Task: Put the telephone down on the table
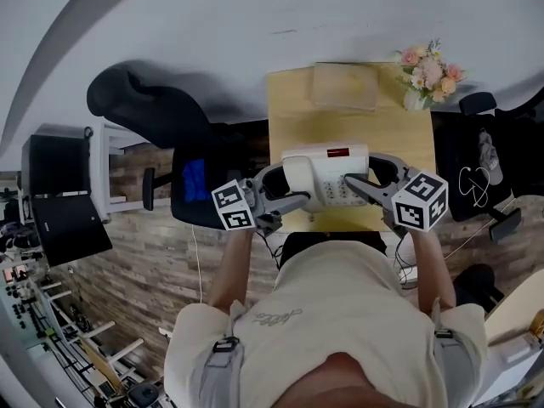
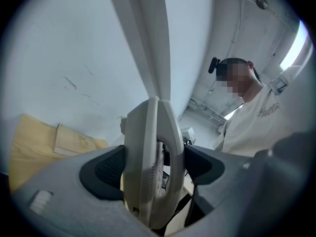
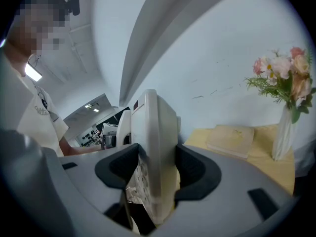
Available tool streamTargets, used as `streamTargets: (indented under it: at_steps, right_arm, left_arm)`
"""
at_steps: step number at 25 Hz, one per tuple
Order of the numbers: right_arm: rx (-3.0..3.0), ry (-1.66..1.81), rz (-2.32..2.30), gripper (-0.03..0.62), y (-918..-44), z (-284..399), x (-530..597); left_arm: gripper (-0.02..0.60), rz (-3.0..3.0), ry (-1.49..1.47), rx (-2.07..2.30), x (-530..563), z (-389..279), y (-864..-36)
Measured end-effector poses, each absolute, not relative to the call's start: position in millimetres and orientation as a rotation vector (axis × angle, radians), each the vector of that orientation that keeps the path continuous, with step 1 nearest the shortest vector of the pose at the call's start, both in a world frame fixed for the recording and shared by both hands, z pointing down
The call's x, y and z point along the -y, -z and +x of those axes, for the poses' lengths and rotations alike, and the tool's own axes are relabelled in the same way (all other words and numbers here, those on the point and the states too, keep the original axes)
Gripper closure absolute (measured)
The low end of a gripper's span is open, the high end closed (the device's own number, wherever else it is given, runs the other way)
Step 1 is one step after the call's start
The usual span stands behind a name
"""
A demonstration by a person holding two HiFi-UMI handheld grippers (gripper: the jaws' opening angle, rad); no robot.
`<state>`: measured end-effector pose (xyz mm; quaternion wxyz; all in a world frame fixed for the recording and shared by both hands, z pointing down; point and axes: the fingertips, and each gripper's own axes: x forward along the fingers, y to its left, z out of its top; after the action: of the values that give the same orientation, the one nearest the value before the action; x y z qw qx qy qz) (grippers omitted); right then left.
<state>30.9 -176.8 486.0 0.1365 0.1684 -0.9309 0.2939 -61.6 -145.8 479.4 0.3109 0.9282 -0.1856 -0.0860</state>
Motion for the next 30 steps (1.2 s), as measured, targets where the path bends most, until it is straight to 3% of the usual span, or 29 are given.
streamTargets:
  at_steps: [16,30]
  right_arm:
    - [2.724,-0.925,0.438,0.373,-511.9,-42.4,222.0]
    - [2.451,-1.281,0.547,0.373,-662.5,-7.3,255.0]
  left_arm:
    - [0.198,2.419,0.171,0.539,190.8,-134.6,-496.4]
    - [0.198,2.138,0.248,0.439,241.6,-106.6,-644.4]
